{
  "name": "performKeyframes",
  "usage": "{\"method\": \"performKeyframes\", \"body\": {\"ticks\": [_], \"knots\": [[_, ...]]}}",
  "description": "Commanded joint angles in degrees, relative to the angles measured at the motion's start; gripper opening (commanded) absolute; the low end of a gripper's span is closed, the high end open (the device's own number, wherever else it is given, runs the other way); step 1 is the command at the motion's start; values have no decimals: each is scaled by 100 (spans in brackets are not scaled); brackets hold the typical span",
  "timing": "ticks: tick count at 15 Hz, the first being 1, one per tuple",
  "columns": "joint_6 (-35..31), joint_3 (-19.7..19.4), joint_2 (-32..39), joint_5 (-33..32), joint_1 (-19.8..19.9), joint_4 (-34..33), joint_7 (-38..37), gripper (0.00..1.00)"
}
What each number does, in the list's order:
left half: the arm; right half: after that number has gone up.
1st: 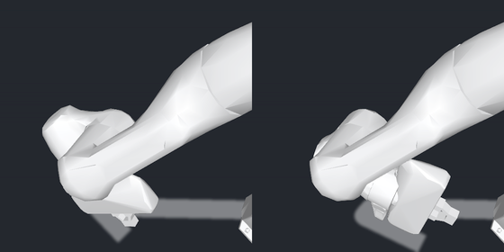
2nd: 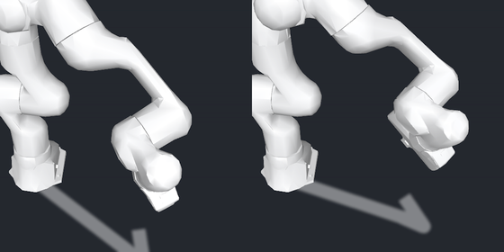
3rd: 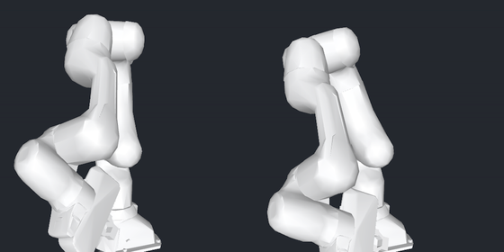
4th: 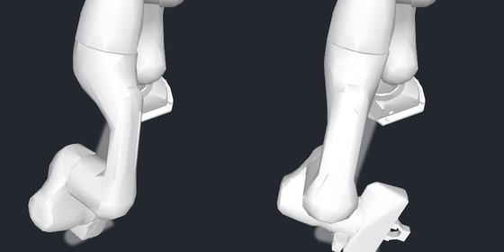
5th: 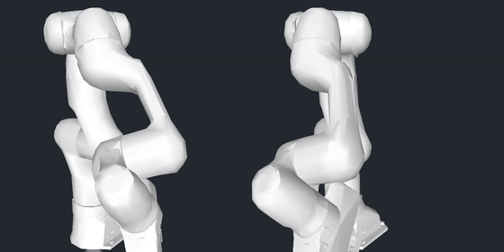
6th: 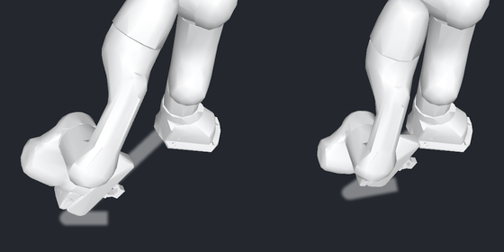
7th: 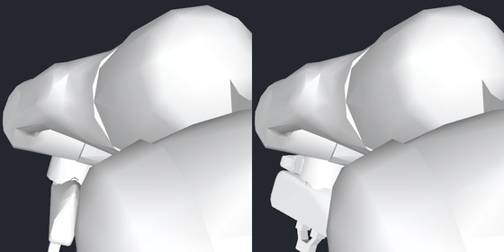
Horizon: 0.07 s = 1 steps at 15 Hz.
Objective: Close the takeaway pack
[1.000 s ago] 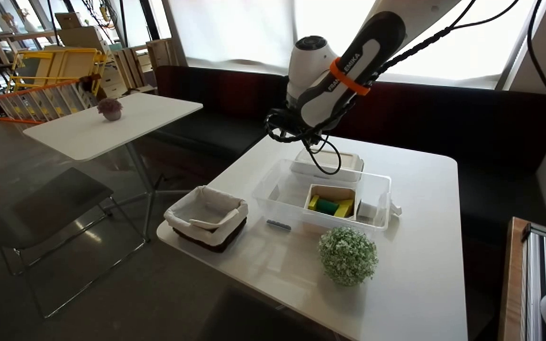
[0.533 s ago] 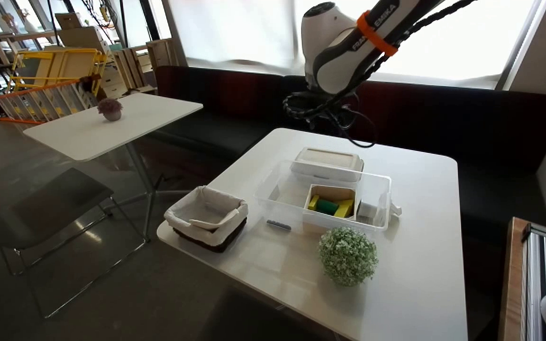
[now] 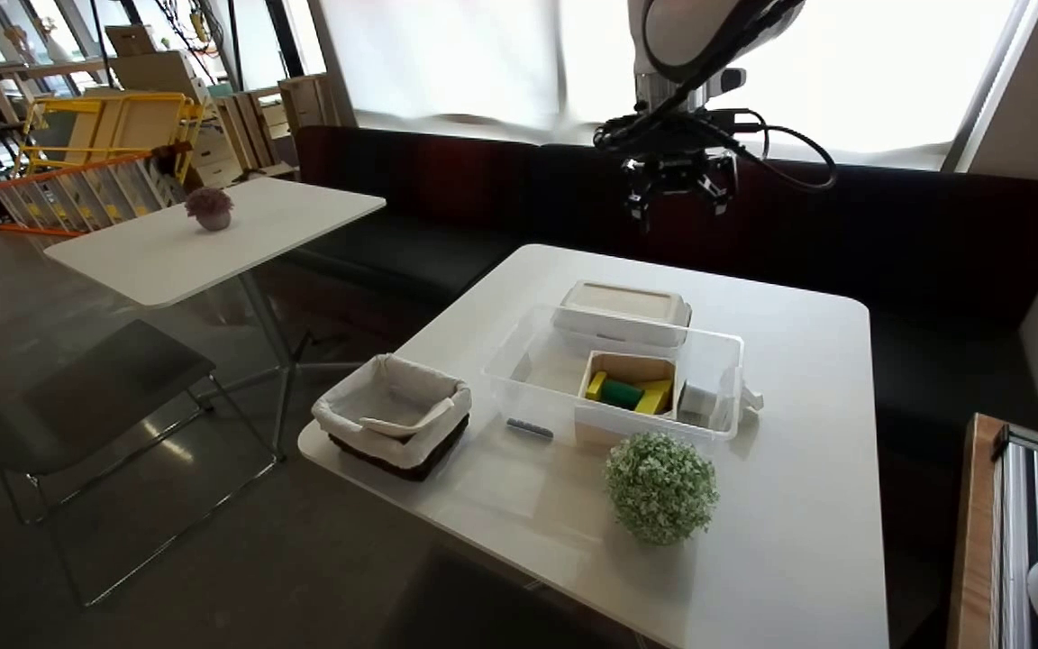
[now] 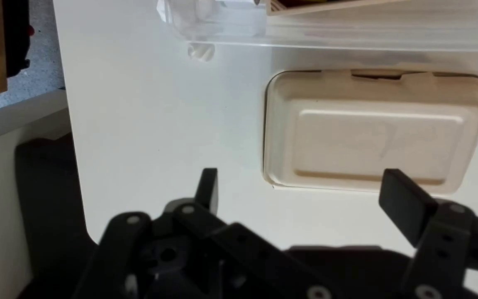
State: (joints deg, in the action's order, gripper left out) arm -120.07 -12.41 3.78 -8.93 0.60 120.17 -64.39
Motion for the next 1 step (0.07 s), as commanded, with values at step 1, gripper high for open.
{"method": "performKeyframes", "body": {"ticks": [1], "knots": [[11, 201, 13, -14, 192, -14, -11, 100]]}}
